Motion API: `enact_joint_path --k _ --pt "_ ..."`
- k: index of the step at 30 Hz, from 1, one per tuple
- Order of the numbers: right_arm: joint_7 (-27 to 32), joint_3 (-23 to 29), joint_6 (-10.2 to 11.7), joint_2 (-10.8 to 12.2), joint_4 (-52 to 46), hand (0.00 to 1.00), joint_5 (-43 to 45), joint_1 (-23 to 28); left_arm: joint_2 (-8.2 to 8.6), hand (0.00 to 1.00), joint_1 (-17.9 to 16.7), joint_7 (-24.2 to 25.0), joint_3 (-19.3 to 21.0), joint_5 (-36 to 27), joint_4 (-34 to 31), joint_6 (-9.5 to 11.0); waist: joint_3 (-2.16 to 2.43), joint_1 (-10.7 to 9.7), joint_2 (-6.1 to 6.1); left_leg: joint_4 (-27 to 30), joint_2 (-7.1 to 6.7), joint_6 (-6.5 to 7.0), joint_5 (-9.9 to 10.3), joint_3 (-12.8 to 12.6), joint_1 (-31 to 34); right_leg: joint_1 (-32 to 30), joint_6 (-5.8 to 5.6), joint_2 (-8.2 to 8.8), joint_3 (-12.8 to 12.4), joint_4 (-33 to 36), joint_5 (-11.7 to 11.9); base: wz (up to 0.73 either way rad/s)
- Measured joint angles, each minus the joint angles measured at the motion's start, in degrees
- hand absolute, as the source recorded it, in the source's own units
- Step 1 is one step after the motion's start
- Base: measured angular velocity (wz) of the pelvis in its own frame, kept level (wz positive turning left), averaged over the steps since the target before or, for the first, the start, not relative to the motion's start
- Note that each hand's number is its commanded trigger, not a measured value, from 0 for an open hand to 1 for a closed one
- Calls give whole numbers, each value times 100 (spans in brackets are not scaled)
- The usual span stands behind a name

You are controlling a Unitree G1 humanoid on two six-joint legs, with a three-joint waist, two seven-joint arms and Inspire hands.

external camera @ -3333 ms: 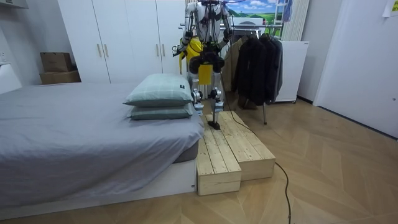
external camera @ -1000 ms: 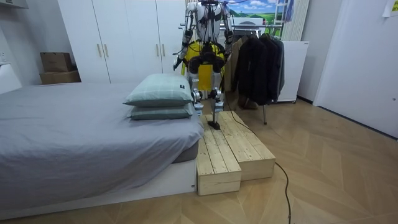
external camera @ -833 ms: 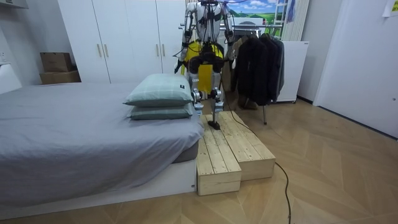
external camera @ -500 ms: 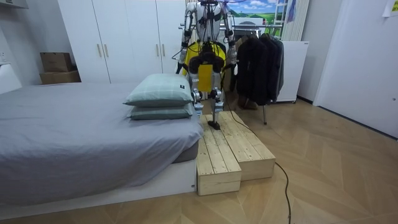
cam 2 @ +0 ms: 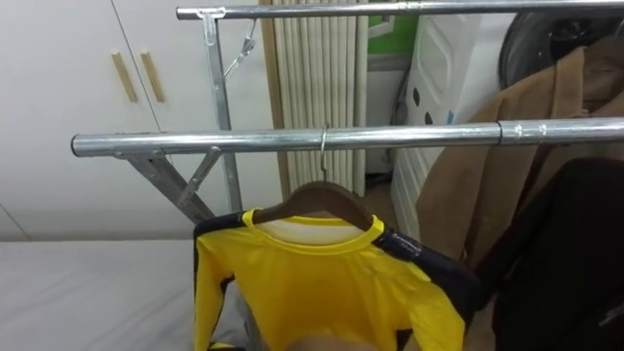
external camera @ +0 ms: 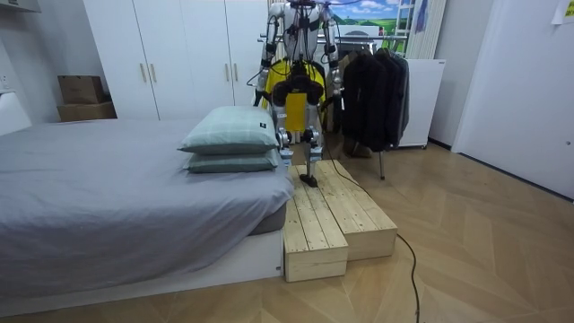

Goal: Hang clothes

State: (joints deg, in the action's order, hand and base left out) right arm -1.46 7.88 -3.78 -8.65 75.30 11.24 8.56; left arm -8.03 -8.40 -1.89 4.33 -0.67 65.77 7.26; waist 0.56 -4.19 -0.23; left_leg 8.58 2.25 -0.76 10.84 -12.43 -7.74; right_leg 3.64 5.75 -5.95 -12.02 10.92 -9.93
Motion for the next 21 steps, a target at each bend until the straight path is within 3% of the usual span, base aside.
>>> enact_joint_path --k 3,10,21 --pt "213 3 -113 1 -62 0 488 -167 10 0 46 10 1 5 4 -183 -1 5 28 -15 2 0 0 0 -65 54 14 -10 -41 -3 -9 -7" --pt "674 0 -191 67 -230 0 357 -273 45 0 206 32 -29 -1 9 -461 -2 5 33 -23 2 0 0 39 -65 63 30 -10 -40 -5 -40 0" --pt "699 12 -267 170 -178 0 -80 -38 26 0 212 -12 -23 5 16 -536 -29 -41 -16 -32 0 0 1 33 -71 70 66 -9 -31 1 -81 0"
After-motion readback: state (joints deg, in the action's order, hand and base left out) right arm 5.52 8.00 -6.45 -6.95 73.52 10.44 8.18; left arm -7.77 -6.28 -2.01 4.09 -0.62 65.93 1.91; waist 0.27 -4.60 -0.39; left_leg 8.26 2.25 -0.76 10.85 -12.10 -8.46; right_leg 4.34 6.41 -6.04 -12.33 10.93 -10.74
